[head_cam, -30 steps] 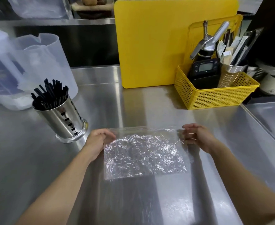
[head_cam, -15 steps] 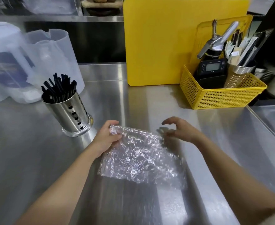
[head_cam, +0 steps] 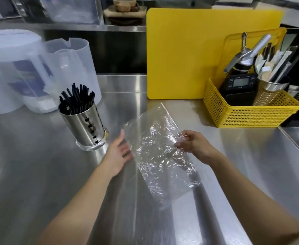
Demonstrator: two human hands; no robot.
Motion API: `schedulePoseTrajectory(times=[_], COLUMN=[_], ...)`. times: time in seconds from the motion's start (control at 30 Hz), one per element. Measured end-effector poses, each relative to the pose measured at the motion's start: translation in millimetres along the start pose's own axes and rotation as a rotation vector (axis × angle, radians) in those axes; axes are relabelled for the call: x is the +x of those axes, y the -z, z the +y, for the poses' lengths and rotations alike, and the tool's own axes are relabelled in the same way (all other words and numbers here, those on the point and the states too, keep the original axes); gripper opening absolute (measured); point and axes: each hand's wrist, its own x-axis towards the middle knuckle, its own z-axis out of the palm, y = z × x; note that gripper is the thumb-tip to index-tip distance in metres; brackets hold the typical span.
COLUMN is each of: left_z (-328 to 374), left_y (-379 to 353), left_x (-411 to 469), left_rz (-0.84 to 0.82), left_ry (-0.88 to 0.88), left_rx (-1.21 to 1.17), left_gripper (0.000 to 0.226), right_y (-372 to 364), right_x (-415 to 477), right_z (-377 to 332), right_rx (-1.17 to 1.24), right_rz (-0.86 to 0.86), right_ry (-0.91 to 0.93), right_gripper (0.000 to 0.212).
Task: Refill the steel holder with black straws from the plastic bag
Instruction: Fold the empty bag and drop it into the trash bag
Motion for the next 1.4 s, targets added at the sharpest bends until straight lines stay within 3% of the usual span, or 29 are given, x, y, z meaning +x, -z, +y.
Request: schedulePoseTrajectory(times=[0.07, 0.13, 0.17, 0.27, 0.33, 0.53, 0.67, 0.9, 1.03, 1.17, 1.3, 1.4], left_z=[-15.9, -25.8, -27.5, -23.0, -16.4, -10.2, -13.3, -13.3, -15.8, -14.8, -23.8, -30.4], left_y=[-5.7, -12.2, -15.1, -20.8, -23.5, -18.4, -10.4, -14.6, -12.7, -10.6, -10.8, -12.9], left_x=[-8.5, -11.4, -11.5, -9.3, -10.7, -12.6, -10.9, -10.2, -11.4, -13.3, -10.4, -8.6], left_rz=[-0.173, -0.227, -0.211, -0.145, -0.137, -0.117, -0.118, -0.109, -0.169, -0.295, -0.299, -0.231], left_ry=[0.136, 0.16, 0.131, -0.032, -0.122, -0.158, -0.173, -0.144, -0.163, 0.006, 0.062, 0.124], left_rx=[0.09, 0.218, 0.296, 0.503, 0.575, 0.601, 0.596, 0.272, 0.314, 0.173, 0.312, 0.358], left_gripper=[0.06, 0.075, 0.07, 0.01, 0.014, 0.007, 0.014, 0.027, 0.038, 0.028, 0.07, 0.061], right_y=[-3.8, -4.8, -3.5, 2.8, 7.1, 17.0, 22.6, 21.9, 20.6, 25.3, 24.3, 25.0], right_x=[0.6, 1.1, 1.6, 0.5, -1.1, -5.4, -7.0, -10.0, -9.9, -15.2, -15.8, -14.0], right_z=[5.9, 11.8, 14.4, 19.8, 23.5, 27.3, 28.8, 41.5, 42.9, 38.0, 39.5, 40.4], right_rx=[0.104, 0.175, 0.19, 0.169, 0.14, 0.109, 0.14, 0.338, 0.32, 0.297, 0.362, 0.375], right_rz=[0.035, 0.052, 0.057, 0.061, 0.035, -0.009, 0.003, 0.02, 0.075, 0.019, 0.109, 0.164], right_ry=[-0.024, -0.039, -0.043, -0.064, -0.091, -0.121, -0.153, -0.148, -0.142, -0.162, -0.07, 0.01], right_gripper=[0.022, 0.027, 0.027, 0.022, 0.021, 0.013, 0.003, 0.026, 0.04, 0.031, 0.029, 0.047])
